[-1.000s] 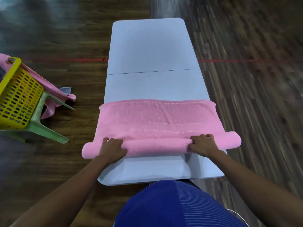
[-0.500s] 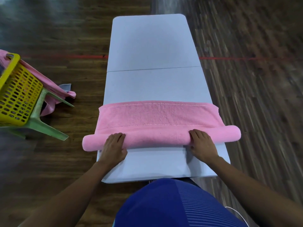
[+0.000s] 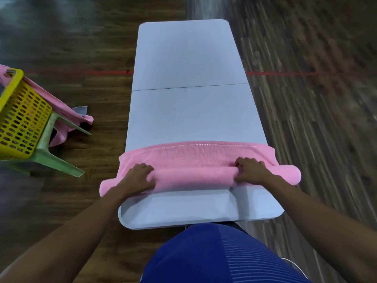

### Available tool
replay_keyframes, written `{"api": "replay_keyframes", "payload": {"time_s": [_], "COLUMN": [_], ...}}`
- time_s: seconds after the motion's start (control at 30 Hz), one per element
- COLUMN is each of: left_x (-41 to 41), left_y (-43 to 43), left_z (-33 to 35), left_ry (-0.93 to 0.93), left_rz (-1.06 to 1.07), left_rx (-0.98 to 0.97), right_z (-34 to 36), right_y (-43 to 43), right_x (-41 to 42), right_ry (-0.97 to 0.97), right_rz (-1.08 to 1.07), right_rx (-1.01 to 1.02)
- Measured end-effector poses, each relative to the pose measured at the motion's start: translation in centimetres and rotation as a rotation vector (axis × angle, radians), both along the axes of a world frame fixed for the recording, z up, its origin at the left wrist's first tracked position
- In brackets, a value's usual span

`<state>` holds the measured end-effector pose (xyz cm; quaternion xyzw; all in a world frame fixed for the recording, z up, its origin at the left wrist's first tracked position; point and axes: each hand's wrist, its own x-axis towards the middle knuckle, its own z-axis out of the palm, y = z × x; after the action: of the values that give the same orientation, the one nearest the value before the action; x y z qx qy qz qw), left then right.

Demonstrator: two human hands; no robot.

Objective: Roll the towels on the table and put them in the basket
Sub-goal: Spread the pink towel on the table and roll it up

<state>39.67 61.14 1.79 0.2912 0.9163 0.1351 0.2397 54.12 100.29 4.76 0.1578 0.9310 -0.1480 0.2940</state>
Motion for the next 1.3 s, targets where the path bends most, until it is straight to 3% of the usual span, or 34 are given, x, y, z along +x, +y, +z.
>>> {"api": "replay_keyframes", "payload": {"time_s": [0.1,0.23,0.4,0.57,0.7,0.77,0.9,0.97,1.13,1.3], "left_x": [-0.1,1.9,2.7,1.0,-0.9,-1.6,-1.6,-1.0,0.0,-0.8], "left_y": [0.2,1.2,0.2,0.4,0.7,0.7,1.0,1.5,0.8,1.6], "left_z": [-0.4,-0.1,-0.8,-0.6,1.1,1.4,0.8,0.6,-1.1,-1.0], "left_ry": [0.313,0.41,0.359,0.337,0.029,-0.072,0.251,0.34,0.289,0.262], "left_rz": [0.068,0.008,-0.14,-0.171,-0.103,0.001,0.185,0.125,-0.122,-0.116], "left_rx": [0.059,0.058,-0.076,-0.045,-0.035,0.035,0.097,0.11,-0.124,-0.226], "right_z": [-1.1,-2.5,-3.7,-2.7,-0.5,-0.3,-1.4,-1.7,-2.6,-3.0], "right_y": [-0.2,-0.9,-0.7,-0.9,-0.2,0.2,-0.1,-0.4,-0.4,0.2], "right_x": [0.0,0.9,3.2,1.7,-0.1,-0.7,-0.7,-0.4,1.0,0.2], "right_ry": [0.298,0.532,0.393,0.323,0.042,0.022,0.388,0.519,0.415,0.248], "right_rz": [-0.032,0.01,0.15,0.111,0.073,-0.017,-0.111,-0.091,0.024,0.077], "right_rx": [0.149,0.113,0.127,0.177,0.005,-0.044,0.172,0.178,0.098,0.179]}}
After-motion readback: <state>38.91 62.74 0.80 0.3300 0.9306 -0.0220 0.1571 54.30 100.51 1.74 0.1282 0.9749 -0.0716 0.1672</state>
